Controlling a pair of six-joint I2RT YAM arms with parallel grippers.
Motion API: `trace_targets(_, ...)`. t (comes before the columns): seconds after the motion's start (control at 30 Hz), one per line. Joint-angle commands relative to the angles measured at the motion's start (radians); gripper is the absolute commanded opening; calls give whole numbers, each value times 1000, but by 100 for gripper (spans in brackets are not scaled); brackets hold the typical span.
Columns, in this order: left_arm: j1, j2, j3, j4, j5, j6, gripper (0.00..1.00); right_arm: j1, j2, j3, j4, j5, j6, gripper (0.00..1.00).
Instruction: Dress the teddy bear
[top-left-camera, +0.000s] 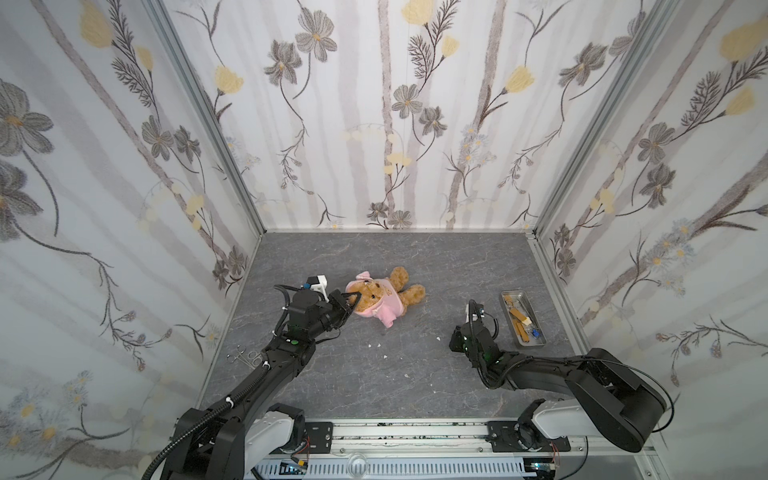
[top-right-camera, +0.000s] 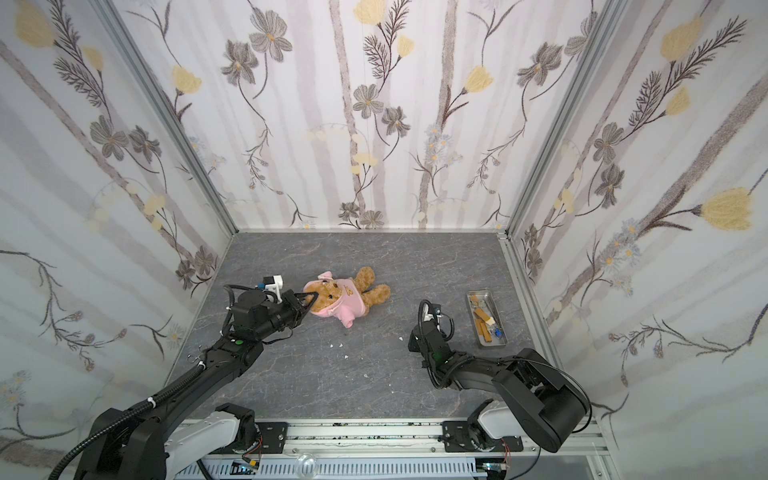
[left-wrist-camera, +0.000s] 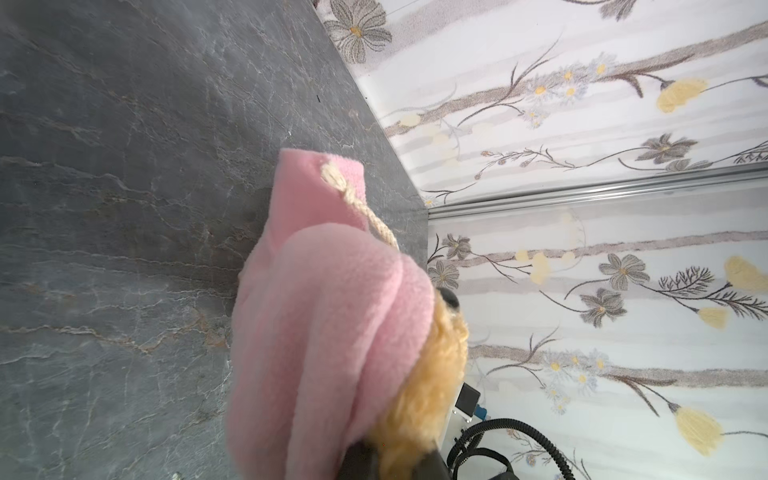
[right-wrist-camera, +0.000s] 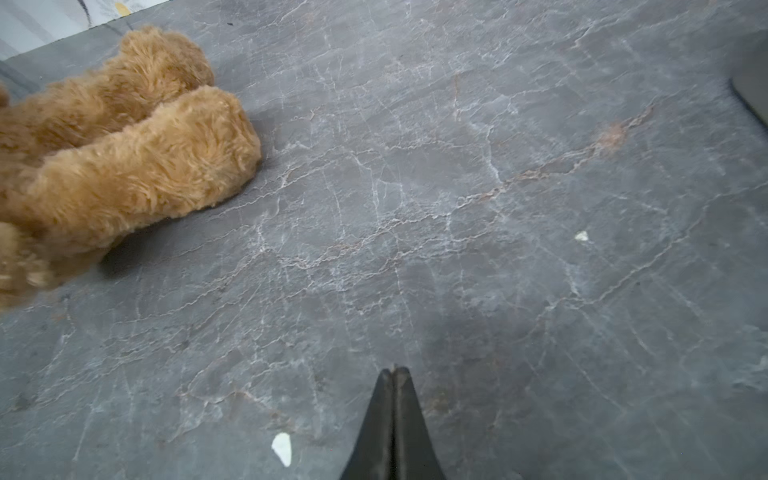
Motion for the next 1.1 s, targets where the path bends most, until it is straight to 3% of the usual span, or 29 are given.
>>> trace_targets(0.0,-7,8,21,85,38,25,0,4,-50,-19,146,-92,-114,0)
trace_targets(0.03,-12,18,32,83,56,50,0,3,-74,-19,174,-156,-151,5)
trace_targets(0.1,-24,39,45,84,79,71,0,3,-122,16,168,-308,-238,25)
trace_targets(0.2,-47,68,71,84,111,132,0,12,-146,111,90,-474,-306,39)
trace_targets(0.4,-89,65,88,66,149,393,0,27,-173,217,65,-610,-302,53)
trace_targets(0.43,-95,62,83,66,147,416,0,27,-172,235,62,-634,-300,55)
trace_targets(0.5,-115,64,81,63,148,454,0,37,-150,296,34,-677,-295,69)
trace_targets(0.57,-131,65,86,61,146,474,0,54,-117,348,0,-686,-294,73)
trace_targets(0.77,-181,62,106,54,130,526,0,107,-14,448,-60,-641,-298,77)
trace_targets(1.07,-224,69,119,42,140,550,0,118,57,500,-89,-546,-313,64)
